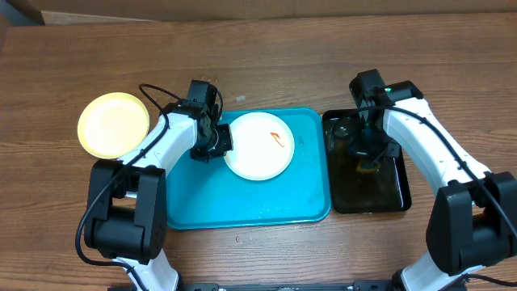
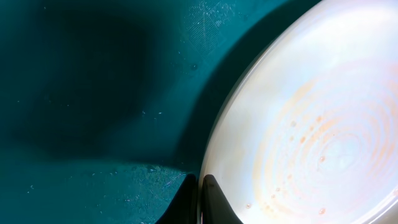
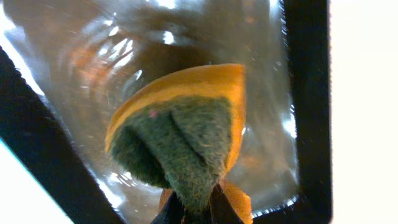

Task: Clean dirty plates on tray and stack at the side
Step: 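Lift the sponge from the basin and carry it over the white plate, then scrub the white plate with the sponge while the left gripper holds its rim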

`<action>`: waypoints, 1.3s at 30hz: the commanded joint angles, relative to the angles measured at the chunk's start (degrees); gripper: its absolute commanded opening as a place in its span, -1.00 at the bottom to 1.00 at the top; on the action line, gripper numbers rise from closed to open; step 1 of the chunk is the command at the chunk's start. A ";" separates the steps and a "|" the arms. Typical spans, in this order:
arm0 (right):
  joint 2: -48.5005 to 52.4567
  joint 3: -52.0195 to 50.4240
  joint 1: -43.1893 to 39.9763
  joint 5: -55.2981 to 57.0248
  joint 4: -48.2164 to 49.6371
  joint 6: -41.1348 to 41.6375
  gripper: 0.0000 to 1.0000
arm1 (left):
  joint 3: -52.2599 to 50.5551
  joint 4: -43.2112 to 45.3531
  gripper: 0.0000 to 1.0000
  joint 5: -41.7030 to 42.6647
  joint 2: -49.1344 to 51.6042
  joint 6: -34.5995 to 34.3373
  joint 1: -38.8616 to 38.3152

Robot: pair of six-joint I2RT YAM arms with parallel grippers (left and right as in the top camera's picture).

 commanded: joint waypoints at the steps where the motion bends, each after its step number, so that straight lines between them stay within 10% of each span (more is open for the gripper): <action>1: -0.94 0.59 0.61 2.14 -0.94 -2.40 -0.92 | 0.35 0.15 -0.92 -0.28 0.57 1.05 -0.42; 28: -0.90 12.57 7.89 -17.73 7.96 -1.20 -0.92 | 0.35 0.22 -0.91 0.09 0.57 1.07 -0.44; 39: 6.73 12.55 26.03 13.33 17.07 -1.20 -0.92 | 0.35 0.17 -0.92 0.11 0.57 1.07 -0.44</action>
